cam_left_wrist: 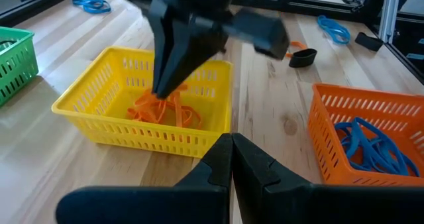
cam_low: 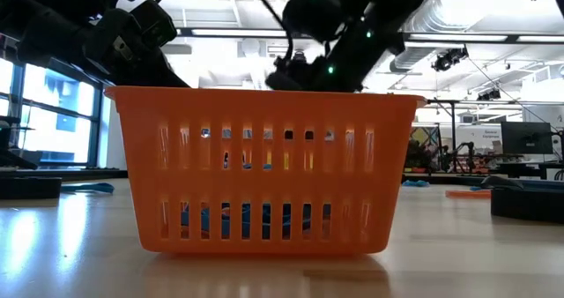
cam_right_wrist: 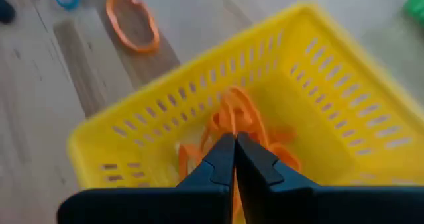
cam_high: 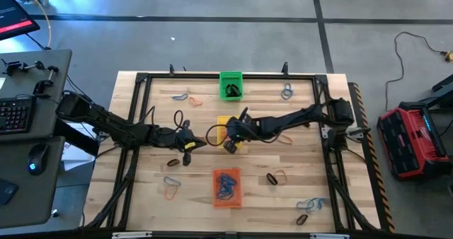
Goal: Sort rubber bands into baskets
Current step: Put the orange rubber band into the yellow bin, then put the blue rubber band into the orange bin
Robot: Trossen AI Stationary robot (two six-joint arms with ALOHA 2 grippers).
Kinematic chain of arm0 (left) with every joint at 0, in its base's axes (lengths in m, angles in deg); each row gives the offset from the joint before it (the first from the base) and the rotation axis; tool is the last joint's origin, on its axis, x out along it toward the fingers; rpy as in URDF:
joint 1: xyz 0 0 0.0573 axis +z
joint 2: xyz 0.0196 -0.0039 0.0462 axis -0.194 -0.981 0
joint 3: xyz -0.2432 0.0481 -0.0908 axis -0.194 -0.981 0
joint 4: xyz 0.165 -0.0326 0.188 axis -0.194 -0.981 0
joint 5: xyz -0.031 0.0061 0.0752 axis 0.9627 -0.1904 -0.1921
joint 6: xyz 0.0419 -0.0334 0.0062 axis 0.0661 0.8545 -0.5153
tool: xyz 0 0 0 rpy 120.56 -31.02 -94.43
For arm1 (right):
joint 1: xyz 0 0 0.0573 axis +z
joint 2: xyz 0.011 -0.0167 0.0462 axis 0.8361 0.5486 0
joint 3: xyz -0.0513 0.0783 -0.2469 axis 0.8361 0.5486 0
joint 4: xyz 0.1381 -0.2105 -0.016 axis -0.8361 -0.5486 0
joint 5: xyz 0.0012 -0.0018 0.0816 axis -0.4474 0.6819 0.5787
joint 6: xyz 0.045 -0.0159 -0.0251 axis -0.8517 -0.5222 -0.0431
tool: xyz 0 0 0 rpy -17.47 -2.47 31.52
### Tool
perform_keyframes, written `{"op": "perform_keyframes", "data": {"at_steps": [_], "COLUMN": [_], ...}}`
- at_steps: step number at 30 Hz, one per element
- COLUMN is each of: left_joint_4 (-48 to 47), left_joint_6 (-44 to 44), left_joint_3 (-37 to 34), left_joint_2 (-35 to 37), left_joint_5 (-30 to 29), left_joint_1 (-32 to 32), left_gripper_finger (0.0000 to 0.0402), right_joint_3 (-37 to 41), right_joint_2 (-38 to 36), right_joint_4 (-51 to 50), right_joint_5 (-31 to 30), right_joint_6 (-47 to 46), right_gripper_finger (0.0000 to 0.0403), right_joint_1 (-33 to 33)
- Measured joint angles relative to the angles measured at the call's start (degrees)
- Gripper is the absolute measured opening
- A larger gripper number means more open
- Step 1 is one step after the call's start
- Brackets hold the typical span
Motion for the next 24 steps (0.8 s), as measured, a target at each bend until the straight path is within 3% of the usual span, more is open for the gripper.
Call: {"op": "perform_keyframes", "data": {"at_steps": [5, 17, 21, 24], "left_joint_4": [0.00, 0.61, 0.64, 0.51], "left_joint_6": [0.00, 0.02, 0.03, 0.02], "left_joint_3": [0.00, 0.00, 0.00, 0.00], "left_joint_2": [0.00, 0.00, 0.00, 0.00], "left_joint_5": [0.02, -0.82, -0.96, -0.97], "left_joint_1": [0.00, 0.00, 0.00, 0.00], "left_gripper_finger": [0.0000, 0.0000, 0.0000, 0.0000], "right_joint_3": [0.00, -0.04, -0.02, -0.04], "right_joint_2": [1.36, 0.99, 0.53, -0.91], "right_joint_4": [0.05, 1.50, 3.20, 6.03], "right_joint_5": [0.82, 1.68, 1.35, -0.47], "right_joint_6": [2.49, 4.98, 6.77, 10.30], "right_gripper_finger": [0.0021, 0.0132, 0.0125, 0.0086], "right_joint_1": [-0.53, -0.47, 0.41, 1.90]}}
